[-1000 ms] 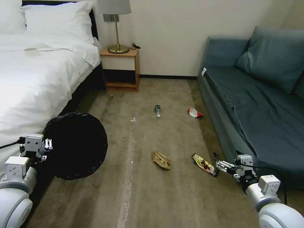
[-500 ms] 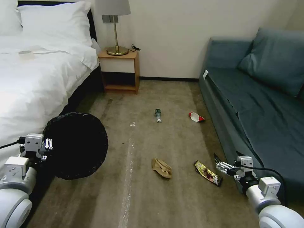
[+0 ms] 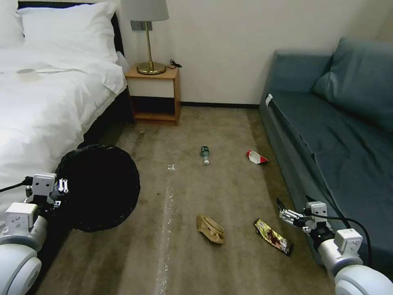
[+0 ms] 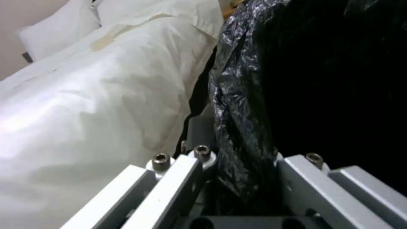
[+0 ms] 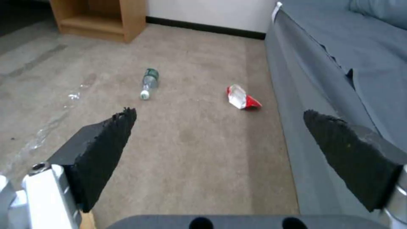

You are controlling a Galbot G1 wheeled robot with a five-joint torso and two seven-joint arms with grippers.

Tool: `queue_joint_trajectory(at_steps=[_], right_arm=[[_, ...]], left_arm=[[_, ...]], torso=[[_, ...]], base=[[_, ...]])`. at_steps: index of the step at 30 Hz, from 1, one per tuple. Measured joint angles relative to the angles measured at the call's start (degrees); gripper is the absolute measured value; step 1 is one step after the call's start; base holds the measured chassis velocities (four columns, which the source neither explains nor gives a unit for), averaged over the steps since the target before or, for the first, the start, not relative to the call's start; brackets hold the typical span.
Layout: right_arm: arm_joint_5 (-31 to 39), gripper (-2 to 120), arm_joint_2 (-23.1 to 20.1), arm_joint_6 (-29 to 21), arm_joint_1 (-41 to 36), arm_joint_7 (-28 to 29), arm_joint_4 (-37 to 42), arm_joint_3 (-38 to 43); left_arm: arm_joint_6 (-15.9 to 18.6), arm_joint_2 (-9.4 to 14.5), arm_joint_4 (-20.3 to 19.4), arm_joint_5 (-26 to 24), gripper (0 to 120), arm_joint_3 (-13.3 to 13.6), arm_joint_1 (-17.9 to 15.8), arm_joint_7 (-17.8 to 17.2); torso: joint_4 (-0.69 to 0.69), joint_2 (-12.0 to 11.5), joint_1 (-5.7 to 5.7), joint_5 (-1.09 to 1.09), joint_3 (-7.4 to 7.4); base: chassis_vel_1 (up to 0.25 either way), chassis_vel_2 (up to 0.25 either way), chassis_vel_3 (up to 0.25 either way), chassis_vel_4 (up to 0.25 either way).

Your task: Pick up the trash bin, then pick up the garbage on the floor and place it into the trash bin.

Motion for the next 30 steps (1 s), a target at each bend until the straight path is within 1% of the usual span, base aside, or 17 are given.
queue_joint_trajectory(at_steps=[12, 16, 22, 24, 27, 29, 30], right_arm=[[-1.18, 100, 0.21, 0.45, -0.42, 0.18, -0.51, -0.48], [-1.43, 100, 0.23, 0.19, -0.56, 0.18, -0.62, -0.63], [-1.12, 100, -0.64, -1.57, 0.7, 0.18, -1.4, -1.74], [-0.38, 100, -1.66, -2.79, 2.18, 0.2, -2.32, -2.69], [-0.23, 100, -1.88, -3.03, 2.5, 0.2, -2.54, -2.93], [1.56, 100, -4.03, -6.34, 7.77, 0.27, -5.64, -7.69], [1.56, 100, -4.03, -6.34, 7.77, 0.27, -5.64, -7.69]], left_arm=[[-0.94, -0.99, 0.1, 0.61, 5, 0.0, 0.46, 0.47], [-1.09, -1.31, 0.02, 0.6, 5, -0.02, 0.49, 0.48], [-1.31, -1.99, -0.12, 0.4, 5, -0.41, 0.47, 1.02], [-1.31, -2.26, -0.35, 0.47, 5, -0.47, 0.42, 1.1], [-1.31, -2.31, -0.4, 0.52, 5, -0.47, 0.42, 1.1], [-1.28, -3.2, -0.98, 1.7, 5, -0.22, 0.24, 1.1], [-1.28, -3.2, -0.98, 1.7, 5, -0.22, 0.24, 1.1]], torso=[[0.0, 0.0, 0.0, 0.0, 0.0], [0.0, 0.0, 0.02, 0.0, 0.01], [0.0, 0.0, 0.01, 0.0, -0.01], [0.0, 0.0, 0.01, 0.01, -0.01], [0.0, 0.0, 0.01, 0.0, -0.01], [-0.01, 0.0, 0.01, 0.01, 0.0], [-0.01, 0.0, 0.01, 0.01, 0.0]], base=[[-0.094, 0.094, 0.089, -0.092], [-0.064, 0.041, 0.061, -0.066], [0.0, 0.0, 0.0, 0.0], [0.0, 0.0, 0.0, 0.0], [0.0, 0.0, 0.0, 0.0], [0.0, 0.0, 0.0, 0.0], [0.0, 0.0, 0.0, 0.0]])
